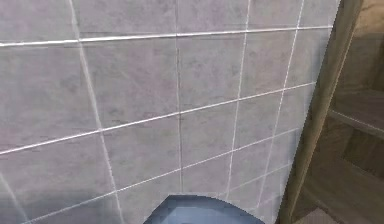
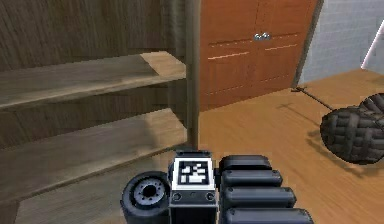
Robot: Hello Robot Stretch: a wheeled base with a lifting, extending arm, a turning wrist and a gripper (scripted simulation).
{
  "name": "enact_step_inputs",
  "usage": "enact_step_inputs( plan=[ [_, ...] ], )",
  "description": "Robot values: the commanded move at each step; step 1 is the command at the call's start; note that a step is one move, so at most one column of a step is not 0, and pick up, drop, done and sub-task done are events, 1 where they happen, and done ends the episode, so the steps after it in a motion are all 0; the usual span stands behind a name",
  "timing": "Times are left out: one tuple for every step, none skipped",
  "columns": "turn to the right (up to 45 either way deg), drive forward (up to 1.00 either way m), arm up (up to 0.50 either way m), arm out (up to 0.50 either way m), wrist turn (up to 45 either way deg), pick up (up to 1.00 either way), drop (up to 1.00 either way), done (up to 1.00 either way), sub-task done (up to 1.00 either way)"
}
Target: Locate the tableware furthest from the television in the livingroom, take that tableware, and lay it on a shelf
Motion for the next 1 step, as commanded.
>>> enact_step_inputs(
  plan=[
    [0.0,0.05,0.0,0.0,0.0,0.0,0.0,0.0,0.0]
  ],
)
